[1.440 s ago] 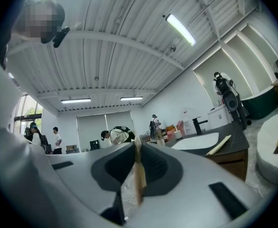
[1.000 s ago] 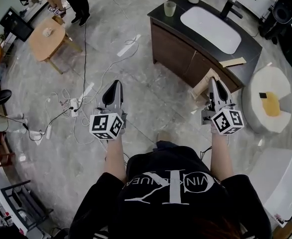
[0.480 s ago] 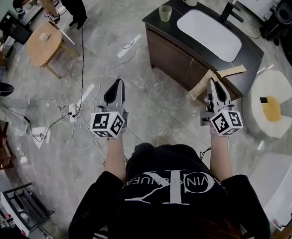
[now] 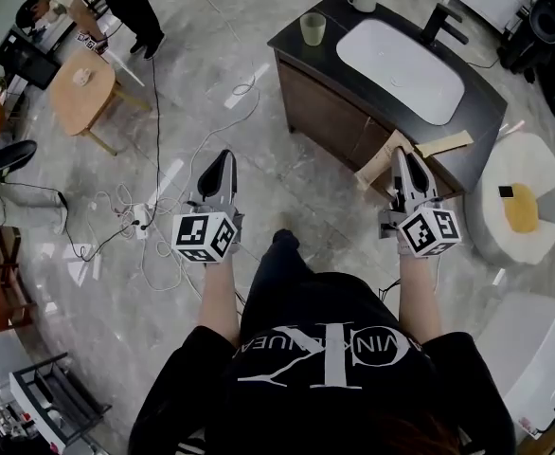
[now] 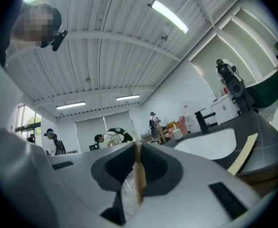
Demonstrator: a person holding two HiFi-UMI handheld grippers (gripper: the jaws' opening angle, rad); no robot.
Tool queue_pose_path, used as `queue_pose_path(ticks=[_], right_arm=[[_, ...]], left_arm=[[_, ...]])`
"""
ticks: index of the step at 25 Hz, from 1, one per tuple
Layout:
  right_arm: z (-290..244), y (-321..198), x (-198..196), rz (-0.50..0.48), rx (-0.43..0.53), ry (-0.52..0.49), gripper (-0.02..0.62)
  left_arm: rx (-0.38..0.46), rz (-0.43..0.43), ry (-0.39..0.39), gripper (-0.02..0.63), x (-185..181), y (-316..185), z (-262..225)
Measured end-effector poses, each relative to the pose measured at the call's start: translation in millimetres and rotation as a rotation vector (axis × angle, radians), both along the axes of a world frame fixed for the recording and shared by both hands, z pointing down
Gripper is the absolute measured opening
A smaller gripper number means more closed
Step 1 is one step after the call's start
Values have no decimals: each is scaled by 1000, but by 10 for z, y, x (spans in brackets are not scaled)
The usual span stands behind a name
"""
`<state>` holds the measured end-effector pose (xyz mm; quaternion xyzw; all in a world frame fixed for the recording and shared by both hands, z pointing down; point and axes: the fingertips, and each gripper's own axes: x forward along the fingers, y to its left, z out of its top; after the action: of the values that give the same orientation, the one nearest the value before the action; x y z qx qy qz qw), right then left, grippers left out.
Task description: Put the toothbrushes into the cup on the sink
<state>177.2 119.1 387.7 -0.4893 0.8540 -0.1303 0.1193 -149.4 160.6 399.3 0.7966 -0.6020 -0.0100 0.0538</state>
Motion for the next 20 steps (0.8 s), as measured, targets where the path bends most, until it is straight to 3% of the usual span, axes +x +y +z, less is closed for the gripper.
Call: queue_pose_path(ticks=[11,20], right_arm=[[-92,-922,-251,42,2,9,52],[-145,-1725,-558,72,-7,17,52]], left_arm=[[14,86,-10,12,-115,-1162,-97],[-18,91,-15,12,-476,-2033,-2]])
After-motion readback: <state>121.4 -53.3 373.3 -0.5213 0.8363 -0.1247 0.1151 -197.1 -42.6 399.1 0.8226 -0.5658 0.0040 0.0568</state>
